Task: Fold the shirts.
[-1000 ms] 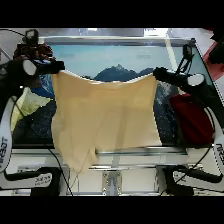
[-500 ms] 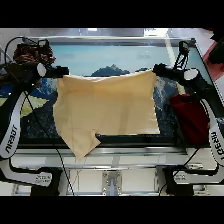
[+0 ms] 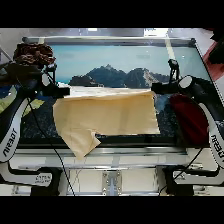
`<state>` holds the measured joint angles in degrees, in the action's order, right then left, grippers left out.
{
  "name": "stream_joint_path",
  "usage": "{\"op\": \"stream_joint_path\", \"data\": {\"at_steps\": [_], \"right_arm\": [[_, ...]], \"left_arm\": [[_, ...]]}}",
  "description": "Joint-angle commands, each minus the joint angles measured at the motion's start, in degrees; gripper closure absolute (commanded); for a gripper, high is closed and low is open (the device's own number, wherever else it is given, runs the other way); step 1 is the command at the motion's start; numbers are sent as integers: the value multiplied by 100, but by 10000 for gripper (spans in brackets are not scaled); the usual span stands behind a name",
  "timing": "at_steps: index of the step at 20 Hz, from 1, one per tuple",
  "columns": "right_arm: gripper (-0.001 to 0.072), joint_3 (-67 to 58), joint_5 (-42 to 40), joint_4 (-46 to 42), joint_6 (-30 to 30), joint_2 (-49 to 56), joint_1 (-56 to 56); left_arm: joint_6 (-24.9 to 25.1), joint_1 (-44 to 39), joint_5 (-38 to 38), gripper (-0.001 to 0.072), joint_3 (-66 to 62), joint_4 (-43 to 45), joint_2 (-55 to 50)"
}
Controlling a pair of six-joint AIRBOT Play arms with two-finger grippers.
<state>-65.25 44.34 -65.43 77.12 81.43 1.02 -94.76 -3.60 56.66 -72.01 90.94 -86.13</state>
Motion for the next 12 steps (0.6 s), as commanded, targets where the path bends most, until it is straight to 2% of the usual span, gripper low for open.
{"op": "stream_joint_path", "data": {"at_steps": [1, 4, 5, 6, 7, 8, 10, 12], "right_arm": [[681, 691, -695, 352, 111, 33, -17], [675, 876, -776, 542, 105, 70, -42], [636, 870, -743, 566, 105, 52, -39], [515, 863, -730, 599, 105, -13, -22], [382, 774, -573, 584, 92, -133, 0], [355, 651, -369, 492, 66, -286, 33], [355, 428, -44, 0, 96, -774, 105], [345, 409, 201, -168, 208, -1298, 208]], "left_arm": [[-249, 0, -372, 700, 393, -9, 13], [-297, 0, -472, 700, 409, -140, 13], [-302, 0, -452, 680, 404, -181, 26], [-304, 0, -428, 589, 396, -177, 87], [-306, 0, -431, 453, 396, -177, 256], [-308, 0, -426, 420, 396, -179, 507], [-345, 0, -212, 414, 400, -177, 1220], [-496, 0, 398, 413, 531, -144, 1978]]}}
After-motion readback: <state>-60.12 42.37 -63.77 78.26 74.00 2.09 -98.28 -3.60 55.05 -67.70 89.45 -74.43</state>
